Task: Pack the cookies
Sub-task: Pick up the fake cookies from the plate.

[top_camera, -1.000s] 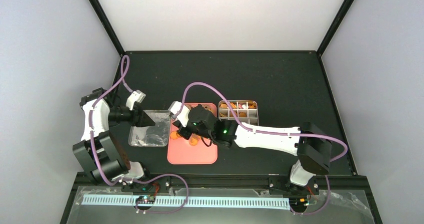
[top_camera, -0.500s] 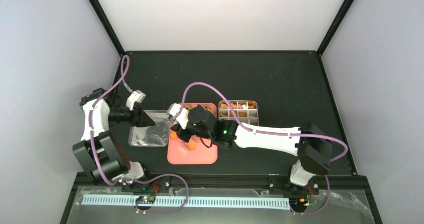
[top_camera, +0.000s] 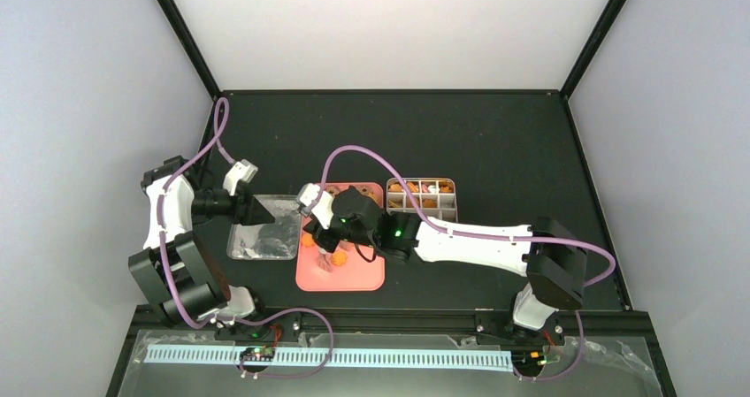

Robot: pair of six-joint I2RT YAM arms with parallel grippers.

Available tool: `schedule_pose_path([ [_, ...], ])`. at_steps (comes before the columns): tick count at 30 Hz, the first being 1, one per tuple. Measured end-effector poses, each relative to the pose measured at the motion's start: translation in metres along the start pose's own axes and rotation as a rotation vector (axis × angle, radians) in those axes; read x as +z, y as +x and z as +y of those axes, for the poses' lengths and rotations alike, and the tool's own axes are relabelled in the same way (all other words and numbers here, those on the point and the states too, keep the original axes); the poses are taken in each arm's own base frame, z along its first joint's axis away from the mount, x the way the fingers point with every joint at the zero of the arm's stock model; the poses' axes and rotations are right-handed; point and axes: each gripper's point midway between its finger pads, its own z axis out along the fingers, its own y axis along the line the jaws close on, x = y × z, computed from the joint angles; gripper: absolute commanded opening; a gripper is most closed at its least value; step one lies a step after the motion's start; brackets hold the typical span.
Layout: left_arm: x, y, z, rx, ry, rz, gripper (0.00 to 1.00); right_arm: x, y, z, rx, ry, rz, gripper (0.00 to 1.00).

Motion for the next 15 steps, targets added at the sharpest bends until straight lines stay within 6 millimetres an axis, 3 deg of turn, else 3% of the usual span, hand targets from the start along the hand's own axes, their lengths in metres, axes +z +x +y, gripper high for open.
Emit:
schedule_pose_path([
  [9, 0.0, 0.0, 0.0, -0.002, 0.001, 0.001, 0.7, -0.002, -0.001, -0.005, 0.009, 0.03, -0.012, 0.01],
  [15, 0.0, 0.0, 0.001, -0.005, 0.003, 0.002, 0.7, -0.005, 0.0, -0.013, -0.008, 0.074, -0.001, 0.01],
])
